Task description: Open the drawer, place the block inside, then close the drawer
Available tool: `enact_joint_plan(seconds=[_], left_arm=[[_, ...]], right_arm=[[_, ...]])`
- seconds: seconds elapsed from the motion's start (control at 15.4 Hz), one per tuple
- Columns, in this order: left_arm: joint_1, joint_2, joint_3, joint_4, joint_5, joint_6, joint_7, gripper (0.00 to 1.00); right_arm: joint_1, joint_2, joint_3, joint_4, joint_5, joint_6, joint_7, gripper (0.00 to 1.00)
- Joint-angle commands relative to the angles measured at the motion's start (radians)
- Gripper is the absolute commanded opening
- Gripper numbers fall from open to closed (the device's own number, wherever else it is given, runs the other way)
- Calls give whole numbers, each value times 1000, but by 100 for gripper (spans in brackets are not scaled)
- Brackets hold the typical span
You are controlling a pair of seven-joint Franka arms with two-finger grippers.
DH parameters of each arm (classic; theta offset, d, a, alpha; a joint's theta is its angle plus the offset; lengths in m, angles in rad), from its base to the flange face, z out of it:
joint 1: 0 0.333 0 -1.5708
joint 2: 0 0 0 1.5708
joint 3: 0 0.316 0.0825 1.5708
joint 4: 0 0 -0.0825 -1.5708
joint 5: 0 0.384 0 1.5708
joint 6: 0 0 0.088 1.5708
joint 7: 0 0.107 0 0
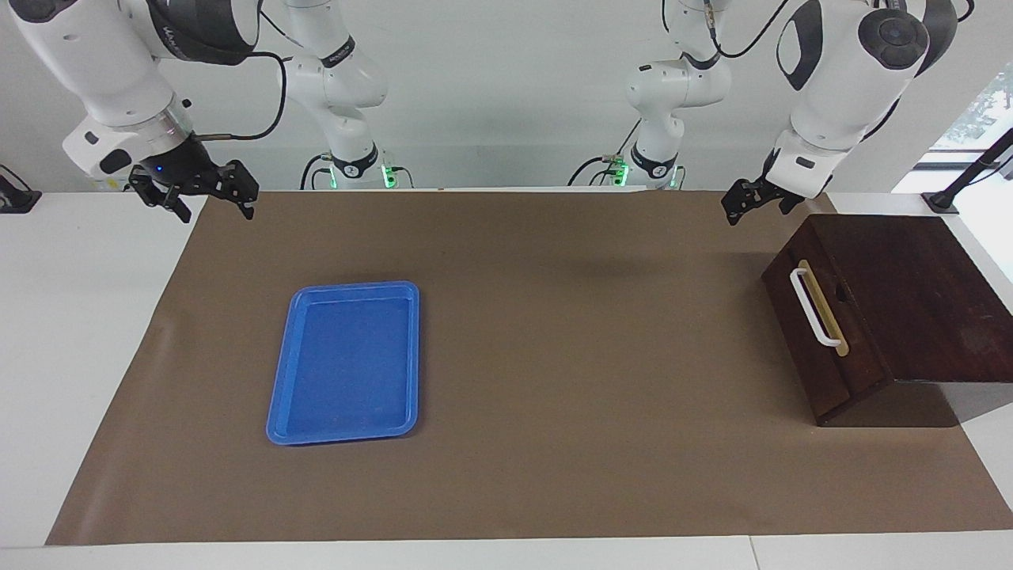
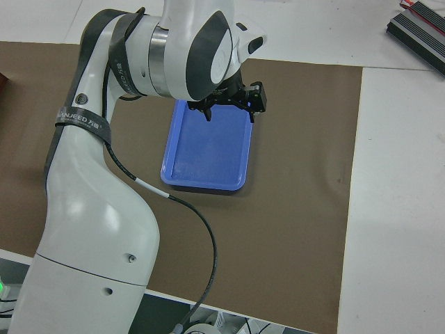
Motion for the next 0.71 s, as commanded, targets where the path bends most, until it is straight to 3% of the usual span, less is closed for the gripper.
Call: enact_joint_plan(seconds=[0.0, 0.65], left_arm=[[-19, 61, 15, 93, -16, -76, 82, 100], [-24, 66, 14, 102, -16, -82, 81, 100]], right_arm=[[-9, -16, 9, -13, 3, -10, 10, 100], [-10, -17, 7, -13, 3, -10, 9, 100]])
